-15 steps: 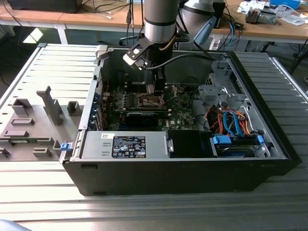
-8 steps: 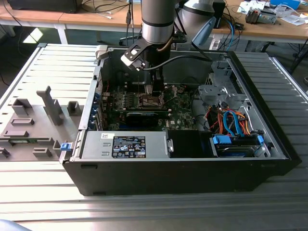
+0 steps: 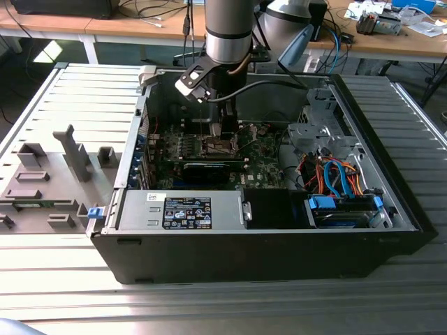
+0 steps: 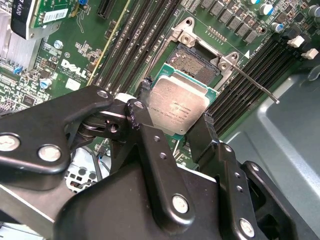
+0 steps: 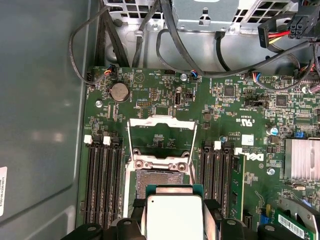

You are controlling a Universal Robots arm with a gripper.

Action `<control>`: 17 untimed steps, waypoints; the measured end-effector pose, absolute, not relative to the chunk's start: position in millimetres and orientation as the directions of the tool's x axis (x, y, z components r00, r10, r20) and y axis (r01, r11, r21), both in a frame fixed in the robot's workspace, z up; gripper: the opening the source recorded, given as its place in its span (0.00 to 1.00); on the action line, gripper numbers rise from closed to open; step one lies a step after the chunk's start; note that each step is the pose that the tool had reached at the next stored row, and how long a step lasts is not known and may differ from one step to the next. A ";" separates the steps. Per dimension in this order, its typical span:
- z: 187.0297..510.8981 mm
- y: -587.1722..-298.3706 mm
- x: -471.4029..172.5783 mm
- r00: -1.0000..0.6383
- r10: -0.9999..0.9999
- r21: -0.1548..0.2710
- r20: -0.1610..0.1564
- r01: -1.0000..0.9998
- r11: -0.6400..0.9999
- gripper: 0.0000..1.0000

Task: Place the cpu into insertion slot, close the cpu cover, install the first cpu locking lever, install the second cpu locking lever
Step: 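Place the cpu into insertion slot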

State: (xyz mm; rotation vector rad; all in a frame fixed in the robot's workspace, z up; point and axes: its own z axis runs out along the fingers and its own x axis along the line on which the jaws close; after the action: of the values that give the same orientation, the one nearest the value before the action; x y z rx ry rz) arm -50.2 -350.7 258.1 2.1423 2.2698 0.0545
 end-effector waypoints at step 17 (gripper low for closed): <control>253.7 -331.8 -51.0 -0.058 0.998 0.039 -0.002 0.998 0.058 0.54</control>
State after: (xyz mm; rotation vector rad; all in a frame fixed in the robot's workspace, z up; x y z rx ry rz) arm -51.0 -331.8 253.7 2.1371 2.2642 0.0416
